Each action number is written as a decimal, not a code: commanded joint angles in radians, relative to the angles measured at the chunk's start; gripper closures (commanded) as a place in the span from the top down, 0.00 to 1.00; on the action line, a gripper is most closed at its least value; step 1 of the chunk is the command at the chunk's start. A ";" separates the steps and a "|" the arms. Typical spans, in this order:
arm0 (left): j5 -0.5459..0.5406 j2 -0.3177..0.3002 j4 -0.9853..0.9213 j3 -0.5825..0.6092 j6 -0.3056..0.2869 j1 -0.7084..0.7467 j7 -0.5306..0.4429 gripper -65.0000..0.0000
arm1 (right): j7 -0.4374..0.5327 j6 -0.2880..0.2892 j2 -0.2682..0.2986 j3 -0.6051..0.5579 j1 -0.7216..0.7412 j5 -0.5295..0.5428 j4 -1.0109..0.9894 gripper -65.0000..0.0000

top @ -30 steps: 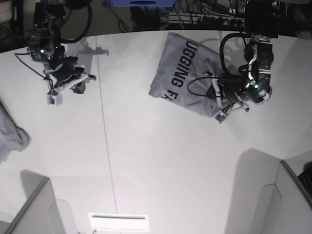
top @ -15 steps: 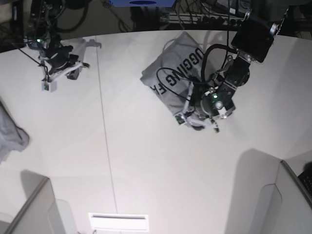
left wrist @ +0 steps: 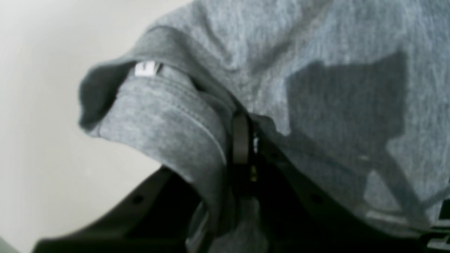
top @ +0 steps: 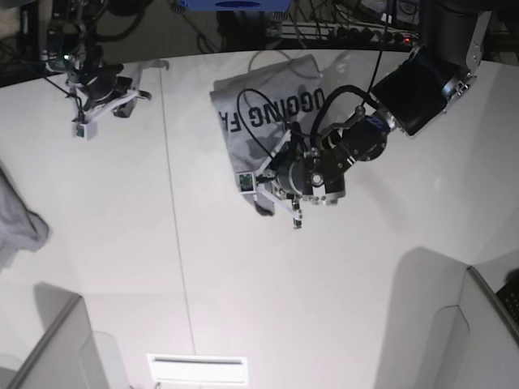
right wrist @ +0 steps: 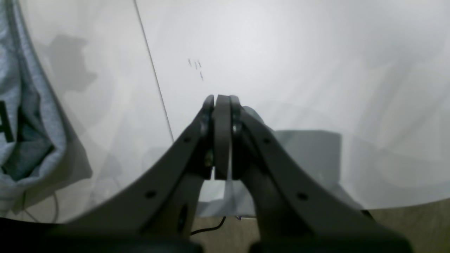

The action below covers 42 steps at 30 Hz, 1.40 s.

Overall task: Fold the T-shirt properly
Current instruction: 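Drag the bundle with the left gripper to straighten it on the table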

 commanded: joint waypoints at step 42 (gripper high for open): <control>0.207 0.174 -0.220 0.168 -0.122 -0.182 -0.168 0.00 | 0.015 0.005 -0.010 0.004 -0.005 0.006 0.011 0.00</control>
